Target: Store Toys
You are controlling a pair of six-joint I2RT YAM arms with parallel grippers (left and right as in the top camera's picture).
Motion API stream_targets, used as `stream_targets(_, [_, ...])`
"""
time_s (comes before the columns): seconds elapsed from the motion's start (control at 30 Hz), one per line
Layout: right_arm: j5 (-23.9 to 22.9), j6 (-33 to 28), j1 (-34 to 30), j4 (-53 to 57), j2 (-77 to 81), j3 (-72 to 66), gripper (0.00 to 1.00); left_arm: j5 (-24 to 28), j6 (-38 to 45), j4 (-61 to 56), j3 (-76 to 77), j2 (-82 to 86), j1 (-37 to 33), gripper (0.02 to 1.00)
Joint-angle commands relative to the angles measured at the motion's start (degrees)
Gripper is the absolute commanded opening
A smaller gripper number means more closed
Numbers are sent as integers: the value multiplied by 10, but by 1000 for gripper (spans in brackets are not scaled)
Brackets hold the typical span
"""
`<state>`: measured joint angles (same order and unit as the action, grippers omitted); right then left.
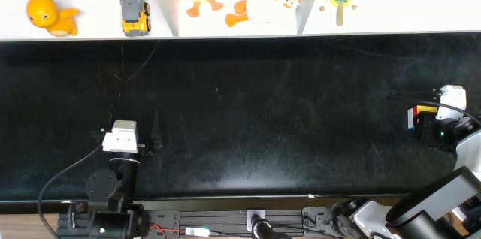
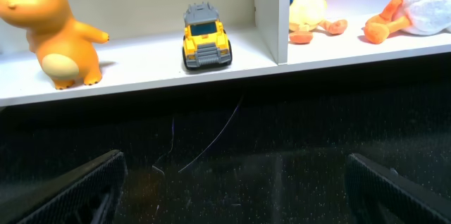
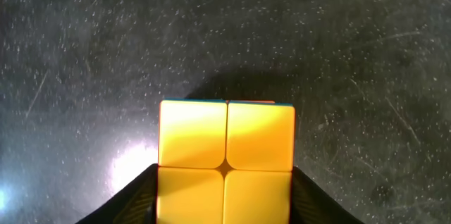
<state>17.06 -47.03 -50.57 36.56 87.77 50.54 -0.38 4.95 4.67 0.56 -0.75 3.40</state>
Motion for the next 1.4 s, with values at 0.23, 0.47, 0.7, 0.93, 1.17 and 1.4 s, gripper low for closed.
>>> stream_targets(0.23, [0, 68, 35, 3, -44, 16, 487, 8, 8, 1, -1, 6, 2, 996])
stream_targets(0.47, [0, 127, 97, 22, -69, 83, 507, 8, 8, 1, -1, 6, 2, 998])
stream_targets(0.7, [-16, 165, 154, 27, -37, 174, 498, 8, 9, 1, -1, 6, 2, 998])
stream_targets(0.93, [-14, 204, 201, 39, 33, 251, 483, 8, 8, 1, -1, 6, 2, 998])
stream_targets(1.17, [-15, 218, 238, 39, 73, 329, 507, 8, 9, 1, -1, 6, 2, 998])
stream_targets(1.4, [-21, 225, 250, 52, 129, 396, 516, 8, 9, 1, -1, 6, 2, 996])
